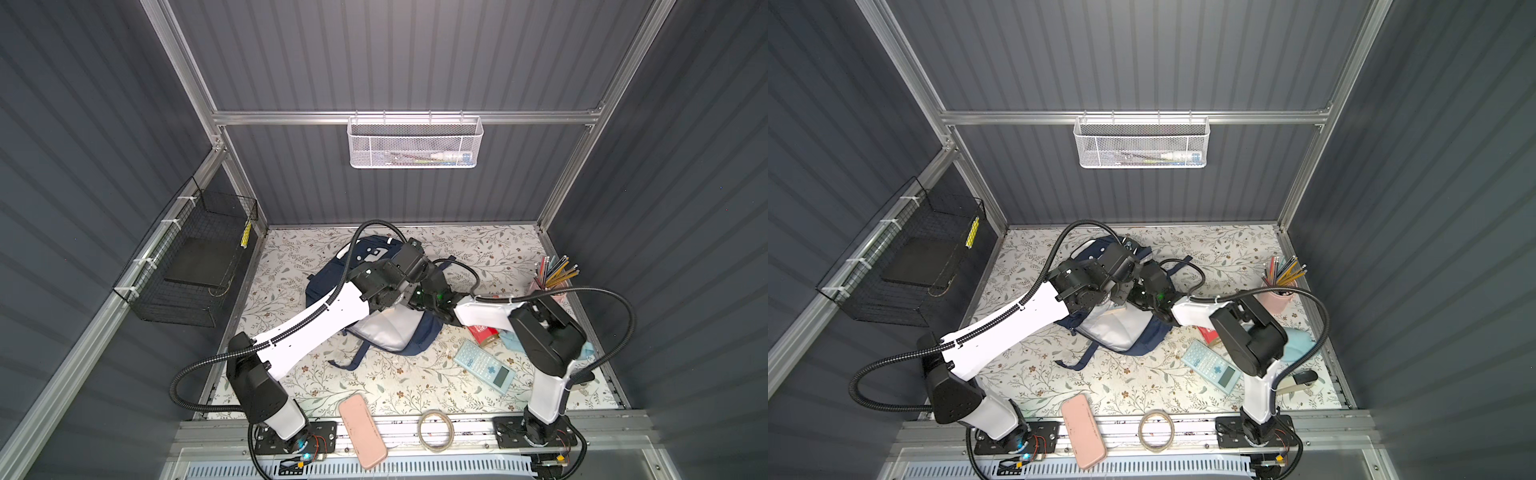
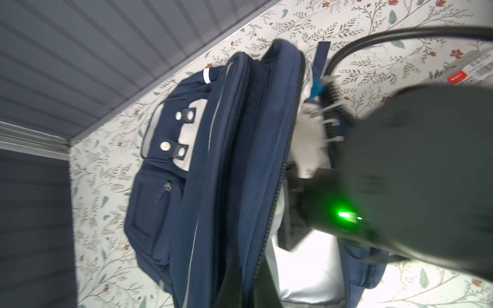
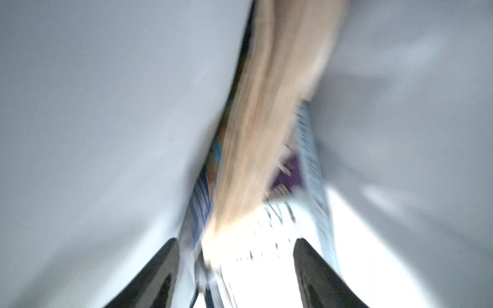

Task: Pack the student bag
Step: 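Release the paperback inside the backpack and withdraw the right gripper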

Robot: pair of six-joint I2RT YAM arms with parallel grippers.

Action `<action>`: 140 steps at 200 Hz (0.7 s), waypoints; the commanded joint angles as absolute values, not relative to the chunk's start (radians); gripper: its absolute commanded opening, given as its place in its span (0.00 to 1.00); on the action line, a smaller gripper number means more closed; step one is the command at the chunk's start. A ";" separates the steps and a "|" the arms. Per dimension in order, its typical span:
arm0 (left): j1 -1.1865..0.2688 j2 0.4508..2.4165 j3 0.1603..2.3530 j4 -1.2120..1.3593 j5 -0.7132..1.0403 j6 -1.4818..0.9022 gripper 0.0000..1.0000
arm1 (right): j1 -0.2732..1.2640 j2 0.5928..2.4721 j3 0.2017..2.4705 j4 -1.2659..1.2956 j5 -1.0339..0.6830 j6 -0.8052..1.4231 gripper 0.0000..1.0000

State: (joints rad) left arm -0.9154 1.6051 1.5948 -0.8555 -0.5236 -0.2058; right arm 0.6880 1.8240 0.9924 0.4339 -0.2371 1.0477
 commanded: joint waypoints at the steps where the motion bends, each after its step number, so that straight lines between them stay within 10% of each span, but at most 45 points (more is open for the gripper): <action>1: -0.901 1.618 1.543 -0.767 -0.489 -0.259 0.00 | 0.646 1.709 0.878 0.324 -0.248 1.019 0.73; 75: -0.940 1.723 1.384 -0.647 -0.405 -0.406 0.03 | 0.573 1.332 0.513 0.274 -0.141 1.077 0.75; 140: -0.925 1.712 1.367 -0.551 -0.276 -0.434 0.83 | 0.596 1.055 0.506 0.029 -0.085 0.958 0.76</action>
